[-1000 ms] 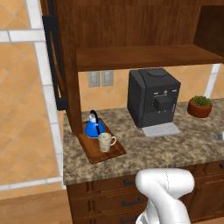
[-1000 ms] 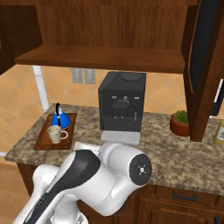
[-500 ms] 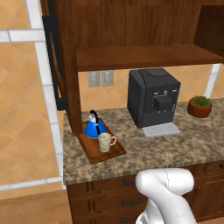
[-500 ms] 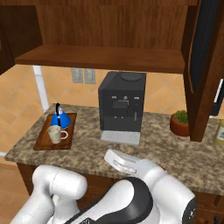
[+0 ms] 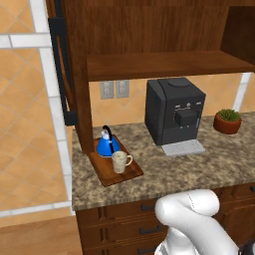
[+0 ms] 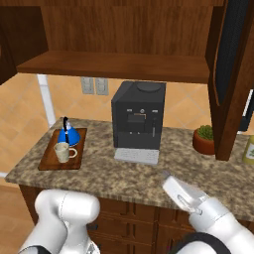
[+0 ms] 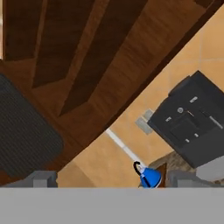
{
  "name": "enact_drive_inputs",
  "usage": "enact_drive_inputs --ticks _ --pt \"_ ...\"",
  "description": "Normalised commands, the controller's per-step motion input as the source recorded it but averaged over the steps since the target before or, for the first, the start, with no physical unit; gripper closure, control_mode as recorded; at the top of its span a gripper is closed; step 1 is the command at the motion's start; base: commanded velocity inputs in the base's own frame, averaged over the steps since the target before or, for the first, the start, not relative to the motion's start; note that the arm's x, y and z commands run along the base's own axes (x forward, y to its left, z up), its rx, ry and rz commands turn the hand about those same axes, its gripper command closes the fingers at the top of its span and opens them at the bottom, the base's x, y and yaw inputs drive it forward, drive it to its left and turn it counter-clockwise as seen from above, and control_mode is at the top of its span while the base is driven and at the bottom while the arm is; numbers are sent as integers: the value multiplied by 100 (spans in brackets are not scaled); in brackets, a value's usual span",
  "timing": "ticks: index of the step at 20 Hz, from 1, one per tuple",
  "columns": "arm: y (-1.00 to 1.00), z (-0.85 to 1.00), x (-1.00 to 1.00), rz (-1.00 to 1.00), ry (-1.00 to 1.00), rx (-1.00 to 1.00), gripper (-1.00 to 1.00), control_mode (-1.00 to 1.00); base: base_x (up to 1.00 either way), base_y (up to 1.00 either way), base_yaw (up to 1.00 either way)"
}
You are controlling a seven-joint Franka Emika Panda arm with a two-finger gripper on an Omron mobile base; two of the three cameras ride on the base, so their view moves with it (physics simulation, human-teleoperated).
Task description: Pick the kettle from the counter and place it on the tray. Then pick the mug from the cabinet and place it on the tray. Then close the cabinet doors.
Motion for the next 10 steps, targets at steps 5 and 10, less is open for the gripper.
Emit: enact_drive_inputs --ticks 5,10 --pt "-42 1 -3 3 -4 18 -100 -100 0 0 0" --pt "-48 12 0 0 -2 21 -100 -100 0 0 0"
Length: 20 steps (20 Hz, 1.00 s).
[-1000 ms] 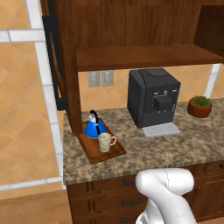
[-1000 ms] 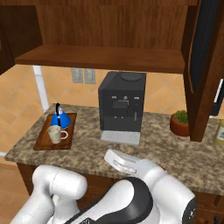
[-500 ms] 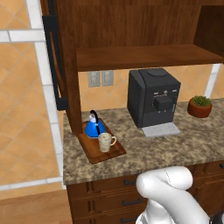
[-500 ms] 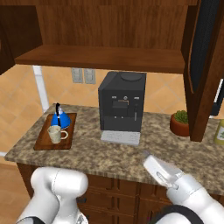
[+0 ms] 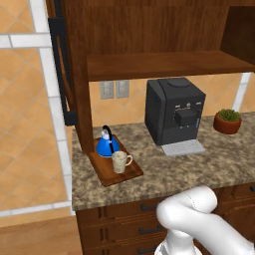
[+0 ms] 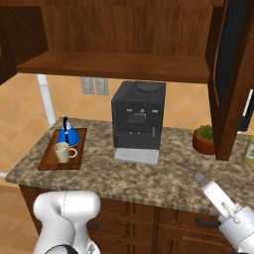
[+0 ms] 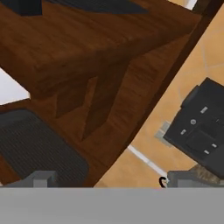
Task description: Pick the kettle from the counter and place it on the tray. Then pick the mug from the cabinet and place it on the tray. Then close the cabinet doors.
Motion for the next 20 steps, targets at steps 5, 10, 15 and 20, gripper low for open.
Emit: enact_drive_inputs --ticks 5,10,15,20 --pt "-46 0 13 0 1 15 -100 -100 0 0 0" --pt "-36 0 32 -2 0 16 -100 -100 0 0 0" --pt "-18 0 37 -12 -3 10 -100 -100 0 0 0" --pt "-29 16 32 -12 0 17 -100 -100 0 0 0"
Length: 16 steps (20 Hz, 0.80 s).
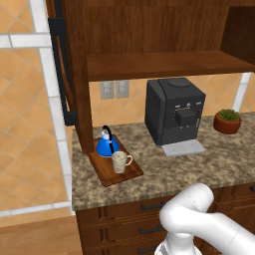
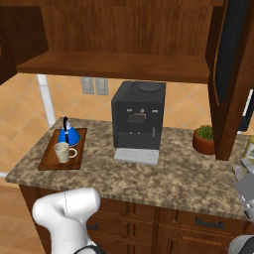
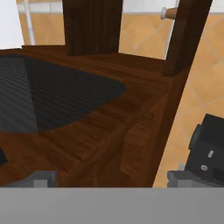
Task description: Pick the kettle from the counter and place it on the tray. Then pick the mug from the cabinet and place it on the tray. Then close the cabinet doors.
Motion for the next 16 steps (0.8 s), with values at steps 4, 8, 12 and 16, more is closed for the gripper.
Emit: enact_drive_inputs --ticks 4,8,12,16 --pt "-15 37 7 -11 -8 16 -100 -100 0 0 0" --pt "0 33 0 -6 -24 10 -100 -100 0 0 0" --pt "0 42 0 -5 -24 5 -100 -100 0 0 0" --pt "2 68 -1 -11 -4 0 -100 -100 0 0 0"
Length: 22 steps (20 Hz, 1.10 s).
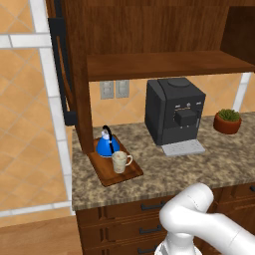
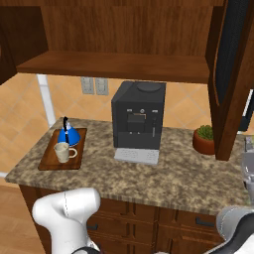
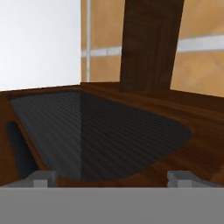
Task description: Pick the kettle from the counter and place it on the tray. Then pick the mug from the cabinet and place it on the tray. Then close the cabinet doors.
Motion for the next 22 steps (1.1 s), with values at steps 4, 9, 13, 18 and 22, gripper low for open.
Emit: enact_drive_inputs --ticks 4,9,13,18,22 --pt "22 43 0 -8 12 -9 -100 -100 0 0 0" --pt "60 8 0 -1 31 -26 -100 -100 0 0 0" --pt "61 28 -4 0 11 -17 -100 -100 0 0 0" --pt "55 38 -1 0 14 -10 -100 -100 0 0 0" --pt "60 24 27 7 16 -2 -100 -100 0 0 0"
